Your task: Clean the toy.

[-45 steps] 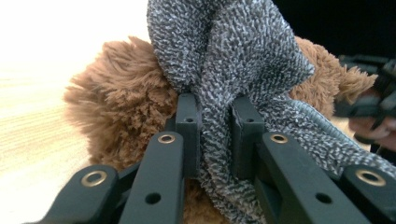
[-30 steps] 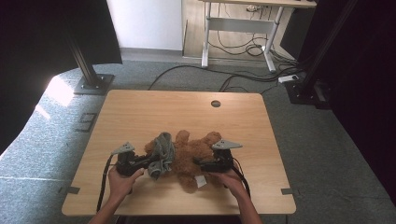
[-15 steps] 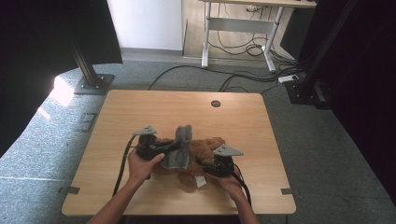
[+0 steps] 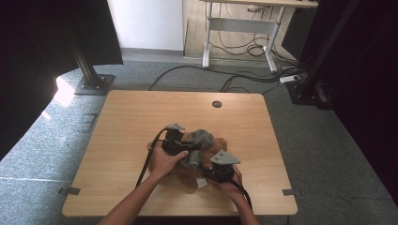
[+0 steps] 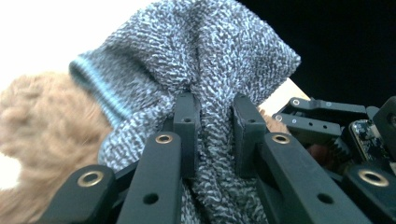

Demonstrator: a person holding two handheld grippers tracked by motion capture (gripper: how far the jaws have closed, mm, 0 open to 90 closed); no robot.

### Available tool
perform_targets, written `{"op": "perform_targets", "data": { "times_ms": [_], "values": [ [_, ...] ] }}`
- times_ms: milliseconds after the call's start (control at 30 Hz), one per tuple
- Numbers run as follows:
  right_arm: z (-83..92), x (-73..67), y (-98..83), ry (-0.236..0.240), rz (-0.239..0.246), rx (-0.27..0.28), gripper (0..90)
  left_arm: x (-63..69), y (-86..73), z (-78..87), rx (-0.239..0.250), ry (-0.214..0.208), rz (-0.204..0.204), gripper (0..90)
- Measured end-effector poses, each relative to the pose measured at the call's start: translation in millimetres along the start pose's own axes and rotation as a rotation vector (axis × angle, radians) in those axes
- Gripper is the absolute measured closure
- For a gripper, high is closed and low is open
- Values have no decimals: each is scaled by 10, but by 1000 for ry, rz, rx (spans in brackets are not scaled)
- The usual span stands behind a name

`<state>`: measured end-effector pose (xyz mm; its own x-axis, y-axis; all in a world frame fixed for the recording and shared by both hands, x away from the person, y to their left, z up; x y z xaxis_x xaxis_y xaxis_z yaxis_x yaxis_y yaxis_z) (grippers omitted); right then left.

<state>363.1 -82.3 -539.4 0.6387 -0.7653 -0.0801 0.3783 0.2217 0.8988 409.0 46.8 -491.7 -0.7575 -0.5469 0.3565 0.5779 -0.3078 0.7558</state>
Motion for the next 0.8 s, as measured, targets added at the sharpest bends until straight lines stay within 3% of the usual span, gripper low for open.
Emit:
{"op": "perform_targets", "data": {
  "times_ms": [267,367,600,800],
  "values": [
    [47,-60,-45,-7,23,17,531,-78,-177,299,-2,14,12,752],
    [66,-61,-59,2,14,20,533,-154,-256,453,17,24,20,751],
    [63,-61,-62,20,-3,30,534,-382,-449,819,86,34,90,753],
    [64,-57,-65,17,-7,31,534,-516,-531,1045,112,78,101,753]
  ]
}}
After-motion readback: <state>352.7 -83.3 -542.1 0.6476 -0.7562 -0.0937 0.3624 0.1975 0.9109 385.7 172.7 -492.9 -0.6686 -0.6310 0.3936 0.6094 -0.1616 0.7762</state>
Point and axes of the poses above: each handheld gripper's, and its own axes: z roughly backward along the jaws, y roughly out of its top, x roughly to its right, the point moved 6 cm from there along -z, roughly forward along the jaws, and after that the axes turned 7 degrees about -z, right-handed, at the moved point
